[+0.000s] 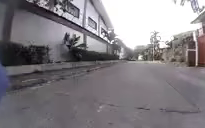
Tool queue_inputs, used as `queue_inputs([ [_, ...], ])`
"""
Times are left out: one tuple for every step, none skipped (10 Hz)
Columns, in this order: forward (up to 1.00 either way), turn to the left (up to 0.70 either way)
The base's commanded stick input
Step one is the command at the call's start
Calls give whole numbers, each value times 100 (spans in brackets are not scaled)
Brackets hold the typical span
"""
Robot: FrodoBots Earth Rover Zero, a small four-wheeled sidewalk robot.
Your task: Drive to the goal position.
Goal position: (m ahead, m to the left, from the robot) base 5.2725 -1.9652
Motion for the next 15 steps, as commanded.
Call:
queue_inputs([
  [100,-31],
  [100,-38],
  [100,-40],
  [100,-40],
  [100,-40],
  [100,-15],
  [100,-35],
  [100,-19],
  [100,-2],
  [100,7],
  [100,3],
  [100,8],
  [100,15],
  [100,9],
  [100,6],
])
